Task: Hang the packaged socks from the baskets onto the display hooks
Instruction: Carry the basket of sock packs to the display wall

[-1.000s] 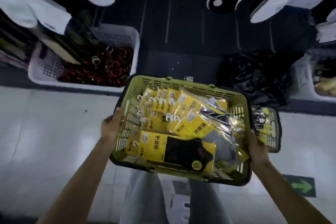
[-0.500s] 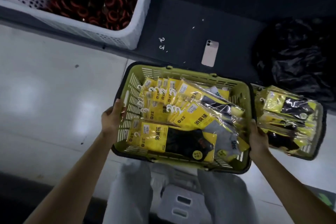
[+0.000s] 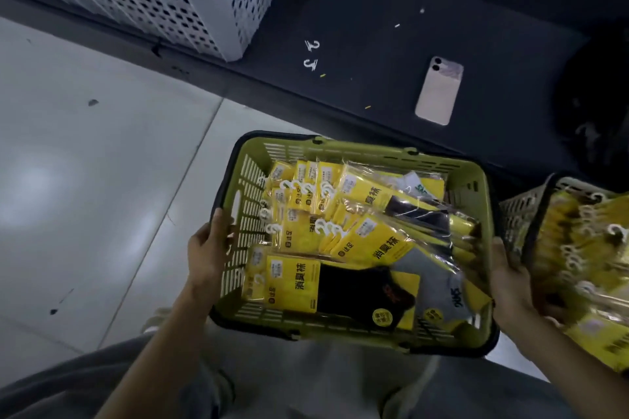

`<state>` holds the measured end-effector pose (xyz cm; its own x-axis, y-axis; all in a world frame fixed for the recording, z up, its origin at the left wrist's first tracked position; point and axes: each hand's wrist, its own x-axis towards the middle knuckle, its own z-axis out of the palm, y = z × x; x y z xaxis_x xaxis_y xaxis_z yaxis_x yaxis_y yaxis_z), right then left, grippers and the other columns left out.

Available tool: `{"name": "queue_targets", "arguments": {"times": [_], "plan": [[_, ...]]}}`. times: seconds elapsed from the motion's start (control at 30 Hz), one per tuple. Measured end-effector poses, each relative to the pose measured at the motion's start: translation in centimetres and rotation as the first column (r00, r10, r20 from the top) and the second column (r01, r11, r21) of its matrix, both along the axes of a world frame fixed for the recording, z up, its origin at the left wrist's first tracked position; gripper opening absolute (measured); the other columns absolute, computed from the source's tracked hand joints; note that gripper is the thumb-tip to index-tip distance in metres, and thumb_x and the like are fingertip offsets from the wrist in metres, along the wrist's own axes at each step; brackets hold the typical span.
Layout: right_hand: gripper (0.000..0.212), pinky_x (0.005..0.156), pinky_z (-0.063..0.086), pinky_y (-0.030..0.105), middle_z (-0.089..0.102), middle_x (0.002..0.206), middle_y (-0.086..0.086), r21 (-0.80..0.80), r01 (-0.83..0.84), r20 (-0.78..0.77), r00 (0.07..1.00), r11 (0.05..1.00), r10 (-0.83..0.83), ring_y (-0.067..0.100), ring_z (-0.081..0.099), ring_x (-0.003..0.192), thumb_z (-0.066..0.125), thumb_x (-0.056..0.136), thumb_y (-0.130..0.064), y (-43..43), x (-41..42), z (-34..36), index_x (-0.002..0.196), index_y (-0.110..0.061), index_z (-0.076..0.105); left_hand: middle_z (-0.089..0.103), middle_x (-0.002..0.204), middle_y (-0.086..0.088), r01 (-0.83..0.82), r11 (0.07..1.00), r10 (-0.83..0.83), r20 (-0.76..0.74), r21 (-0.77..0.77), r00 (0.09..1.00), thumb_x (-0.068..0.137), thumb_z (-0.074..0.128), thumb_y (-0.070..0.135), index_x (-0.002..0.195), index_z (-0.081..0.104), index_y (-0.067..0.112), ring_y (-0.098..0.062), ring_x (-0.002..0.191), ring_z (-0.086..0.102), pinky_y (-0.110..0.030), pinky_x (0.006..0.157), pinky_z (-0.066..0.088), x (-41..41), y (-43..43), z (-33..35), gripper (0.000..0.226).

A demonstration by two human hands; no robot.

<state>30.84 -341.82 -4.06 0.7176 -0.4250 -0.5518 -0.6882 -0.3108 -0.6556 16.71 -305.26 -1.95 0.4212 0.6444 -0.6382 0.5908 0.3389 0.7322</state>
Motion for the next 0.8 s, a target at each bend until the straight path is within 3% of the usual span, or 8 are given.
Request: {"name": "queue_targets", "arguments": {"times": [0.13, 0.3, 0.43, 0.53, 0.57, 0.63, 0.73, 0.8], "plan": [[0.048, 0.096, 0.046, 0.044, 0.062, 0.119, 0.022, 0.044, -0.030, 0.025, 0.999, 0.999, 0.029, 0.038, 0.058, 0.109, 0.040, 0.100, -0.042, -1.4, 1.5, -2.4, 0.127, -0.006, 0.057, 0.065, 0.080, -0.005, 0.005, 0.996, -0.009, 0.039, 0.085, 0.999, 0.095, 0.046, 0.046, 0.089, 0.061, 0.011, -0.021, 0.067, 0.063, -0.029, 0.054, 0.053, 1.6, 0.7, -2.8, 0.039], [0.043, 0.083, 0.036, 0.027, 0.055, 0.110, 0.008, 0.028, -0.059, 0.096, 0.994, 0.998, 0.057, 0.023, 0.052, 0.098, 0.035, 0.102, -0.036, -1.6, 1.8, -2.7, 0.131, -0.008, 0.052, 0.064, 0.078, 0.000, 0.027, 0.992, -0.037, 0.076, 0.127, 0.996, 0.095, 0.046, 0.045, 0.089, 0.062, 0.012, -0.010, 0.060, 0.061, -0.023, 0.051, 0.048, 2.2, 1.4, -4.6, 0.037], [0.046, 0.097, 0.043, 0.037, 0.057, 0.127, 0.020, 0.046, -0.112, 0.088, 0.990, 0.993, 0.108, 0.036, 0.055, 0.114, 0.035, 0.102, -0.037, -1.4, 1.6, -1.9, 0.131, -0.006, 0.051, 0.065, 0.075, -0.003, 0.057, 0.989, -0.070, 0.097, 0.139, 0.993, 0.095, 0.047, 0.043, 0.083, 0.060, 0.012, -0.008, 0.051, 0.063, -0.020, 0.045, 0.049, 2.0, 1.5, -4.0, 0.036], [0.046, 0.086, 0.039, 0.026, 0.055, 0.128, 0.013, 0.048, -0.139, 0.127, 0.983, 0.989, 0.132, 0.030, 0.053, 0.114, 0.039, 0.100, -0.038, -1.0, 1.5, -0.6, 0.136, -0.010, 0.049, 0.067, 0.087, -0.009, 0.110, 0.983, -0.120, 0.059, 0.145, 0.991, 0.095, 0.047, 0.046, 0.099, 0.057, 0.005, -0.020, 0.069, 0.066, -0.030, 0.059, 0.054, 1.8, 1.4, -3.1, 0.042], [0.048, 0.081, 0.039, 0.025, 0.055, 0.125, 0.010, 0.044, -0.153, 0.151, 0.978, 0.987, 0.145, 0.029, 0.053, 0.114, 0.041, 0.099, -0.040, -0.9, 1.4, 0.0, 0.137, -0.012, 0.047, 0.067, 0.095, -0.013, 0.144, 0.970, -0.155, 0.045, 0.194, 0.987, 0.094, 0.048, 0.047, 0.103, 0.056, 0.004, -0.027, 0.080, 0.066, -0.038, 0.069, 0.055, 1.7, 1.3, -2.7, 0.045], [0.052, 0.088, 0.040, 0.027, 0.052, 0.134, 0.008, -0.050, -0.234, 0.222, 0.945, 0.971, 0.239, 0.030, 0.048, 0.124, 0.044, 0.098, -0.042, -0.8, 1.2, 1.2, 0.141, -0.013, 0.043, 0.060, 0.116, -0.022, 0.230, 0.899, -0.255, 0.019, 0.373, 0.967, 0.093, 0.051, 0.046, 0.118, 0.052, 0.000, -0.038, 0.109, 0.057, -0.049, 0.092, 0.048, 1.6, 0.6, -1.8, 0.052], [0.056, 0.108, 0.028, 0.032, 0.038, 0.149, 0.007, -0.238, -0.421, 0.334, 0.811, 0.875, 0.481, 0.024, 0.036, 0.137, 0.048, 0.096, -0.041, -0.7, 1.1, 3.1, 0.144, -0.015, 0.038, 0.042, 0.140, -0.016, 0.347, 0.738, -0.415, -0.015, 0.578, 0.909, 0.093, 0.051, 0.043, 0.139, 0.038, 0.006, -0.028, 0.130, 0.037, -0.044, 0.108, 0.032, 1.5, -1.6, 0.4, 0.061], [0.056, 0.105, 0.027, 0.027, 0.037, 0.149, 0.005, -0.256, -0.513, 0.384, 0.724, 0.819, 0.573, 0.021, 0.036, 0.136, 0.053, 0.094, -0.040, 0.2, 1.1, 4.4, 0.143, -0.016, 0.038, 0.042, 0.141, -0.006, 0.447, 0.748, -0.547, 0.074, 0.491, 0.834, 0.093, 0.050, 0.043, 0.138, 0.041, 0.013, -0.020, 0.127, 0.041, -0.035, 0.102, 0.037, 1.4, -3.7, 1.4, 0.055]]}}
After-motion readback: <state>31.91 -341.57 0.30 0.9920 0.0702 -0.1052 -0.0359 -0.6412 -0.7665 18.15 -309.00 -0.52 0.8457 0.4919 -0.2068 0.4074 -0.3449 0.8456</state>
